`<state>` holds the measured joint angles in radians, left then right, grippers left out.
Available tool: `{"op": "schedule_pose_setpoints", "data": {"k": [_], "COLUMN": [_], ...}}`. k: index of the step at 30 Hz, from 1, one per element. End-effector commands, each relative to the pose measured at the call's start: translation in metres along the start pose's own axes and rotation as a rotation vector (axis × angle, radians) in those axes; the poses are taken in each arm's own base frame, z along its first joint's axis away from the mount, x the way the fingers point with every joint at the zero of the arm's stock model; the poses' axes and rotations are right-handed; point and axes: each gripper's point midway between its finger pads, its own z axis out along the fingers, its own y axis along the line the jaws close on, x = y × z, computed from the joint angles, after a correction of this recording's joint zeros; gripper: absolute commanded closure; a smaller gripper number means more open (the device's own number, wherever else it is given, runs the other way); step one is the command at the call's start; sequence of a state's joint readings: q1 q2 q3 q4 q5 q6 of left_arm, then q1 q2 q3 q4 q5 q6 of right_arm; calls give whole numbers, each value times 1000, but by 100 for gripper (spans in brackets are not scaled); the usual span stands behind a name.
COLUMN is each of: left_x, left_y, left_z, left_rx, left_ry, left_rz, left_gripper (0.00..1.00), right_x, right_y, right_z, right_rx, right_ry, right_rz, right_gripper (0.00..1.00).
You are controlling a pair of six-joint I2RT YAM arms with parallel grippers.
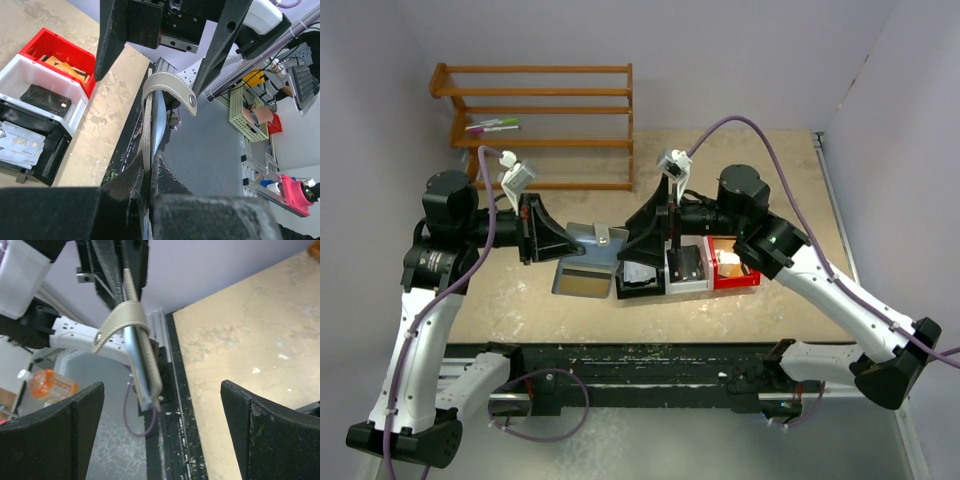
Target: Take the credit cards out of the card holder
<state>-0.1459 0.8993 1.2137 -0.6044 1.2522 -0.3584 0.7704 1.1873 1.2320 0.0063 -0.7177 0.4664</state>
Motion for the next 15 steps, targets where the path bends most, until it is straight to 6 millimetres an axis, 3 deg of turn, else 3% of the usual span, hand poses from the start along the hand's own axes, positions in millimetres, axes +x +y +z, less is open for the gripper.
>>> {"op": "schedule_pose_setpoints", "data": {"k": [1, 5, 9, 13, 15], "left_x": [-15, -13, -14, -14, -13], "left_y": [-25, -24, -23, -25, -26], "left_z": [-4, -4, -3, -3, -3], "left_rx": [64, 64, 72, 84, 91], "left_ry": [-14, -13, -7, -3, 1], "left_rz": [67, 65, 48, 42, 41], "left_gripper": [100, 100, 100, 100, 100], "right_x": [-20, -24, -13, -5, -11], "right_y": [-1, 26, 41, 42, 41], "right_z": [-8, 1, 28, 48, 50], "right_rx": [68, -58, -124, -153, -151], "right_ry": [-18, -46, -2, 36, 9], "right_rz": [-121, -132, -122, -100, -102], "right_gripper": [0, 1, 11, 36, 57]}}
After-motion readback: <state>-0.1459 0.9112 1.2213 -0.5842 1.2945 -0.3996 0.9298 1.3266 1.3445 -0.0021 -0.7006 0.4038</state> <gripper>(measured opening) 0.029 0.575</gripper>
